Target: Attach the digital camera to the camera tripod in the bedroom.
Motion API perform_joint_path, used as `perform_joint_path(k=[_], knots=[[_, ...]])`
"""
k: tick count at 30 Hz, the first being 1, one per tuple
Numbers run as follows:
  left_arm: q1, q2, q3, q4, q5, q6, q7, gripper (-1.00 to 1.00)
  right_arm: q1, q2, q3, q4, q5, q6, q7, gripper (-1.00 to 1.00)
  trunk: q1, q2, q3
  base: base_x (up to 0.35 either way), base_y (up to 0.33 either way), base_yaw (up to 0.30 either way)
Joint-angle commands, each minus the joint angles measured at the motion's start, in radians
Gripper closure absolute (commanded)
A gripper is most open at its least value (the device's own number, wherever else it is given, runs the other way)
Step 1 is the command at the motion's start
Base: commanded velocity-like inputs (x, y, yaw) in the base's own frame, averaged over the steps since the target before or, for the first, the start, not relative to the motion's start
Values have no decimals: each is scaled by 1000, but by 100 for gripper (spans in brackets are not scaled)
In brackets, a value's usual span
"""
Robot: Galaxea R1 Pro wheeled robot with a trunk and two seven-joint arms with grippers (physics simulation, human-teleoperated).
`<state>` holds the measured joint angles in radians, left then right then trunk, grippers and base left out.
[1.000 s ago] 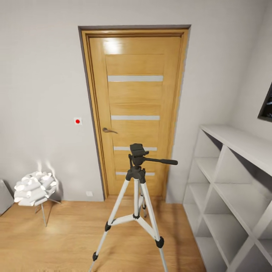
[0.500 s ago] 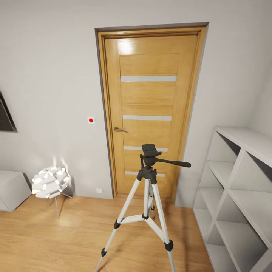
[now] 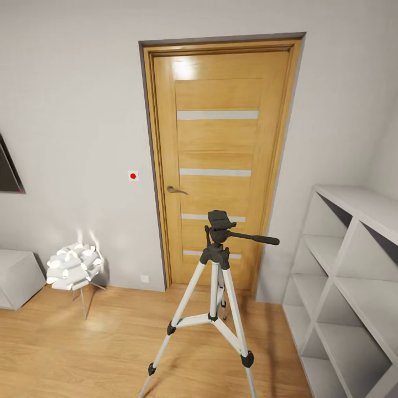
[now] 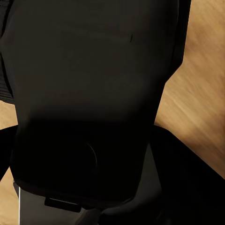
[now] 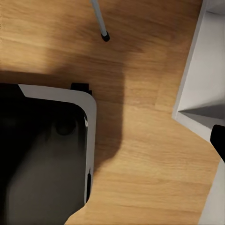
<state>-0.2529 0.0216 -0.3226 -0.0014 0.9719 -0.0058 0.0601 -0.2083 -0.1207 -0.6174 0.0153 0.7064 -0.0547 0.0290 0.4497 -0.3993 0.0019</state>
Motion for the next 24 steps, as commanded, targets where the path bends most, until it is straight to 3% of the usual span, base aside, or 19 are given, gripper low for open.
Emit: perform_joint_path(k=[1,10,24], knots=[[0,0,-9,0,6,-1,1,100,0,-1,-8,2,5,-3,3,-100,0,-1,0,0,0,0],[0,-2,-9,0,5,2,1,100,0,2,-8,2,5,-2,2,-100,0,-1,0,0,-15,0],[0,-7,-9,0,6,0,1,100,0,5,-8,2,5,-1,2,-100,0,-1,0,0,-229,0]])
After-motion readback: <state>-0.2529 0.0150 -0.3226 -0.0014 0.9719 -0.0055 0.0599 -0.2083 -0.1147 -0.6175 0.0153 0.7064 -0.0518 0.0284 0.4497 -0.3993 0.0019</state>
